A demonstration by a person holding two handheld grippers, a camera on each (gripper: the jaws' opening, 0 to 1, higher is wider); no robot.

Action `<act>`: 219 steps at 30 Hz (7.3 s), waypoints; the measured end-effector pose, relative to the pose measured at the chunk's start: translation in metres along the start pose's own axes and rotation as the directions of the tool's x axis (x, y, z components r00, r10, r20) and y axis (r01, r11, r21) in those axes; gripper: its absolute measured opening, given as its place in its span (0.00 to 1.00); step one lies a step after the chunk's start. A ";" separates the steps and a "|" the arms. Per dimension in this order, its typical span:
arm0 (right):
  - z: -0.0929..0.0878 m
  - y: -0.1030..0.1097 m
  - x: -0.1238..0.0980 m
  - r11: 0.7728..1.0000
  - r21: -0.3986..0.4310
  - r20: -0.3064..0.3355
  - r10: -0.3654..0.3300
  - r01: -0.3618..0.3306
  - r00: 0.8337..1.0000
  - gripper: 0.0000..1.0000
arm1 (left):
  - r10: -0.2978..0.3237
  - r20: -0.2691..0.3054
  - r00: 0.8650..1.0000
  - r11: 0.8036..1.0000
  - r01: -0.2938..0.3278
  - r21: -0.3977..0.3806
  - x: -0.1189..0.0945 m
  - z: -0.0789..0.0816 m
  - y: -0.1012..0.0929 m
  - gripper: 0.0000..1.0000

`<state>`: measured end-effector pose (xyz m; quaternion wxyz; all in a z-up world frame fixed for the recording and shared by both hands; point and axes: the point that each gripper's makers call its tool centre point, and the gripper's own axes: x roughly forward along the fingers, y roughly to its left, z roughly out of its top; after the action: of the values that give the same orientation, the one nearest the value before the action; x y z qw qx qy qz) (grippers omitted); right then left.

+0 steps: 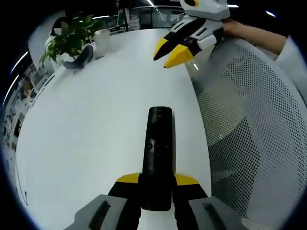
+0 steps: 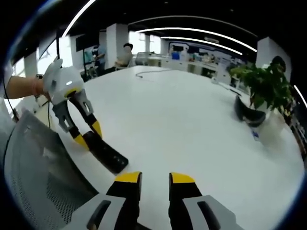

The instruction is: Press the specified remote control buttons in sequence, fully releasing each button before pressing the next.

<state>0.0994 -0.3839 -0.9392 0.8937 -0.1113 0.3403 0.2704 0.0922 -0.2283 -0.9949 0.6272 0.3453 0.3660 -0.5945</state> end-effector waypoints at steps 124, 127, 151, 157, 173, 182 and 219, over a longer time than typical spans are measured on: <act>-0.009 0.093 0.052 0.844 -0.276 -0.294 0.381 -0.460 0.876 0.00 | 0.044 0.274 0.961 0.997 -0.026 -0.070 -0.003 -0.004 -0.015 0.25; -0.008 0.094 0.055 0.826 -0.325 -0.319 0.362 -0.460 0.876 0.00 | 0.047 0.299 0.953 0.997 -0.027 -0.071 -0.004 -0.004 -0.015 0.25; -0.010 0.094 0.059 0.785 -0.296 -0.527 0.341 -0.544 0.779 0.00 | 0.048 0.344 0.938 0.998 -0.028 -0.063 -0.005 -0.003 -0.015 0.25; -0.006 0.093 0.056 0.806 -0.207 -0.342 0.472 -0.555 0.813 0.00 | 0.048 0.347 0.936 0.998 -0.027 -0.064 -0.005 -0.003 -0.015 0.25; -0.004 0.107 0.060 0.693 -0.440 -0.392 0.424 -0.571 0.817 0.00 | 0.052 0.365 0.930 0.997 -0.028 -0.070 -0.004 -0.003 -0.015 0.25; -0.006 0.101 0.060 0.631 -0.540 -0.439 0.353 -0.557 0.826 0.00 | 0.049 0.368 0.929 0.998 -0.028 -0.064 -0.004 -0.003 -0.015 0.25; -0.003 0.098 0.057 0.703 -0.477 -0.370 0.385 -0.528 0.846 0.04 | 0.031 0.368 0.929 0.998 -0.011 -0.056 -0.005 -0.005 -0.017 0.24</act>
<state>0.0784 -0.2802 -0.9815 0.6757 -0.3126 0.3684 0.5568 0.0746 -0.2228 -0.9930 0.7001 0.2147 0.2536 -0.6320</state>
